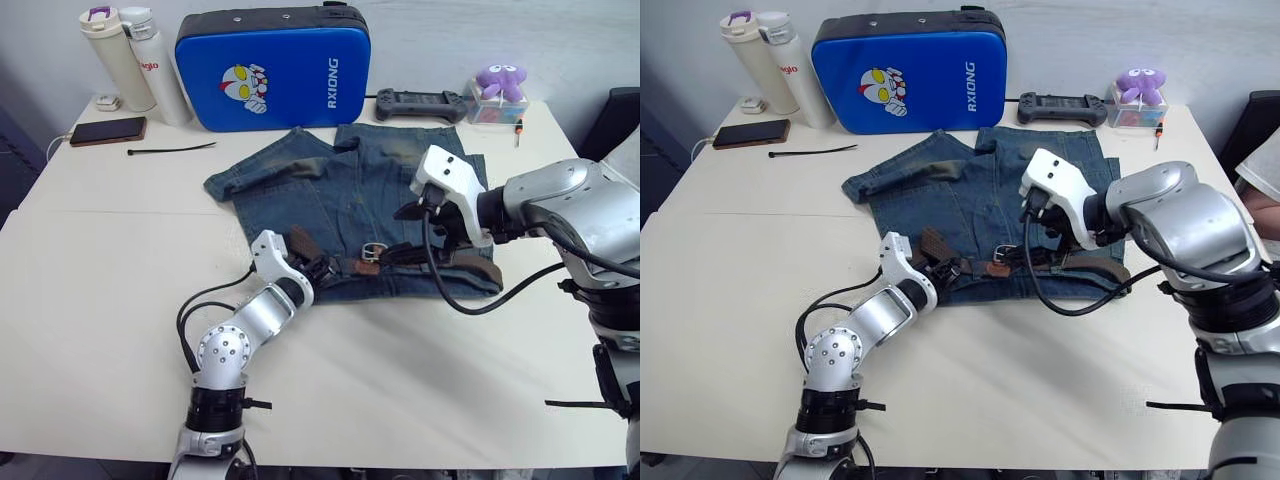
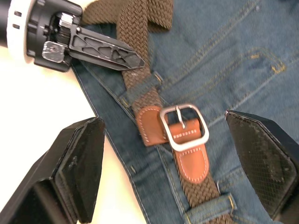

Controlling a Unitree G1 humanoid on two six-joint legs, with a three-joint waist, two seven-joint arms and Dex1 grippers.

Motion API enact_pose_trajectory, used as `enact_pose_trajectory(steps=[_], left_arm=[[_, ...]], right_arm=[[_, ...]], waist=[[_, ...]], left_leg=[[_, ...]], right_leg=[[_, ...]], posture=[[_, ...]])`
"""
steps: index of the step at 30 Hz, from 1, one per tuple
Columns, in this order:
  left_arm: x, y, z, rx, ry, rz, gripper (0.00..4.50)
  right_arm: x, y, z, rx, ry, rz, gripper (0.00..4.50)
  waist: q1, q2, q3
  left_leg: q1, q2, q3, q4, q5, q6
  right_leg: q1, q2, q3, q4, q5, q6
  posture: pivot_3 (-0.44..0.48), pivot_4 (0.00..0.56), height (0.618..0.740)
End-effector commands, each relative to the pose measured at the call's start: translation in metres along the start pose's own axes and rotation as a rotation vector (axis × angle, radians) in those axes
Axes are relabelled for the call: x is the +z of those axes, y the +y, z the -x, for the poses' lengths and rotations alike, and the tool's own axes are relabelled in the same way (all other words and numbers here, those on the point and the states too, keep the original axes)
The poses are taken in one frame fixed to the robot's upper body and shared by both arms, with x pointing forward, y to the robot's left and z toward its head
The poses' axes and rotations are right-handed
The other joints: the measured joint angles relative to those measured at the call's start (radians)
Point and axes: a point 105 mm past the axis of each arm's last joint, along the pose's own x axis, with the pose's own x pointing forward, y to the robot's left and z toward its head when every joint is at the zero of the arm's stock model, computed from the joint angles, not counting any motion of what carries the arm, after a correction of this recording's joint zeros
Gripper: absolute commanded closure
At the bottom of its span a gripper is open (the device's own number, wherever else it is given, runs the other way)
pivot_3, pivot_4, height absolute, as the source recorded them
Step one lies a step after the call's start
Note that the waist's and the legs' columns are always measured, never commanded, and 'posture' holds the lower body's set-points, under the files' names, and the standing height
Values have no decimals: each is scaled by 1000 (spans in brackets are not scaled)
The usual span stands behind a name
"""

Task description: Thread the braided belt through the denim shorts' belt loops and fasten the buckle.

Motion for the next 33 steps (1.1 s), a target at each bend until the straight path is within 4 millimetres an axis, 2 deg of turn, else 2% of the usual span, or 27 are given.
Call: enact_pose_trajectory(steps=[1,8,11,14,17,20,21,24,33], left_arm=[[-2,-10,-3,-46,28,-43,4500],[-12,-22,-8,-112,114,-95,4500],[-17,-24,-10,-124,162,-124,4500],[-18,-23,-11,-123,194,-158,4500],[-20,-20,-12,-115,217,-178,4500],[-20,-19,-13,-107,222,-184,4500],[-20,-19,-14,-106,224,-186,4500],[-19,-17,-14,-101,229,-193,4500],[-17,-17,-16,-97,226,-167,4500]], right_arm=[[3,7,8,-4,-6,100,77],[-12,14,8,-18,40,196,77],[-15,29,-3,24,10,427,77],[-21,44,-13,54,-30,498,77],[-31,49,-24,38,-42,564,77],[-41,46,-31,0,-36,601,944],[-42,45,-33,-13,-41,602,1526],[-45,43,-38,-40,-46,606,2361],[-63,29,-44,-104,13,618,2361]], waist=[[-1,0,0],[1,0,0],[2,0,0],[3,0,0],[2,0,0],[2,0,0],[2,0,0],[1,0,0],[2,0,0]], left_leg=[[0,0,0,0,0,0],[0,0,0,0,0,0],[0,0,0,1,0,0],[0,0,0,1,0,0],[0,0,0,2,0,0],[0,0,0,4,0,0],[1,0,0,4,0,0],[1,0,0,5,0,-1],[1,0,0,7,0,-1]], right_leg=[[0,0,0,0,0,0],[0,0,0,0,0,0],[0,0,0,0,0,0],[1,0,0,0,0,1],[1,0,0,1,0,1],[1,0,0,2,0,1],[1,0,0,2,0,1],[2,0,0,3,0,1],[2,0,0,4,0,1]], posture=[[0,150,739],[0,150,739],[0,150,739],[0,150,739],[0,150,739],[0,150,739],[0,150,739],[0,150,739],[0,150,739]])
